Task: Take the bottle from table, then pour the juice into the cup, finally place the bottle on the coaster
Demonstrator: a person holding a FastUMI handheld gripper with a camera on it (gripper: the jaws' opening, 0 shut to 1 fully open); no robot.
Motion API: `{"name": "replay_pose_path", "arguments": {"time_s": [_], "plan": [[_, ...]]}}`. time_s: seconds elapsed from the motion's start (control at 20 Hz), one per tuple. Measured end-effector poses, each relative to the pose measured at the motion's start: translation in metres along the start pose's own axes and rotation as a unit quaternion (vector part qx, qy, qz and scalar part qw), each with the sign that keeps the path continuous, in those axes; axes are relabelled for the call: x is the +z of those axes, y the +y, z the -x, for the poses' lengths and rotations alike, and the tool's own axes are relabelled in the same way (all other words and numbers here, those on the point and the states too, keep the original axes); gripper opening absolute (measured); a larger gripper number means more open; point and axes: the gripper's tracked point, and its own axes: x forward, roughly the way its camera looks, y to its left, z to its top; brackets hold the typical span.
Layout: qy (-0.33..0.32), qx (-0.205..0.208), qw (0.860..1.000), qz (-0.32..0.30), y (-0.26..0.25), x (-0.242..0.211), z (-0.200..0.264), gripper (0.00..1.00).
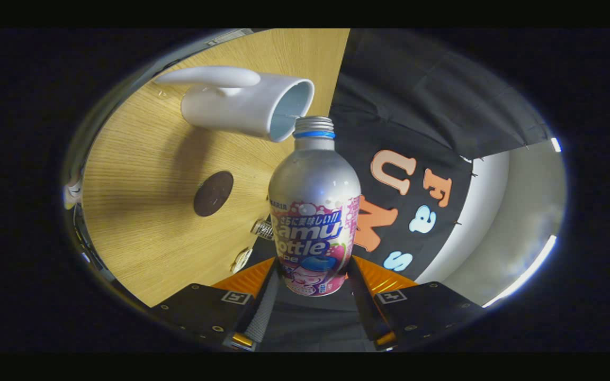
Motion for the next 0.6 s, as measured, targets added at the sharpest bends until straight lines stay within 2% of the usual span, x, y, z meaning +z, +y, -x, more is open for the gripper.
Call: {"name": "replay_pose_path", "arguments": {"time_s": [0.6], "plan": [[0.0,0.002,1.0,0.011,-0.0009,-0.0026,-0.0028,0.71]]}}
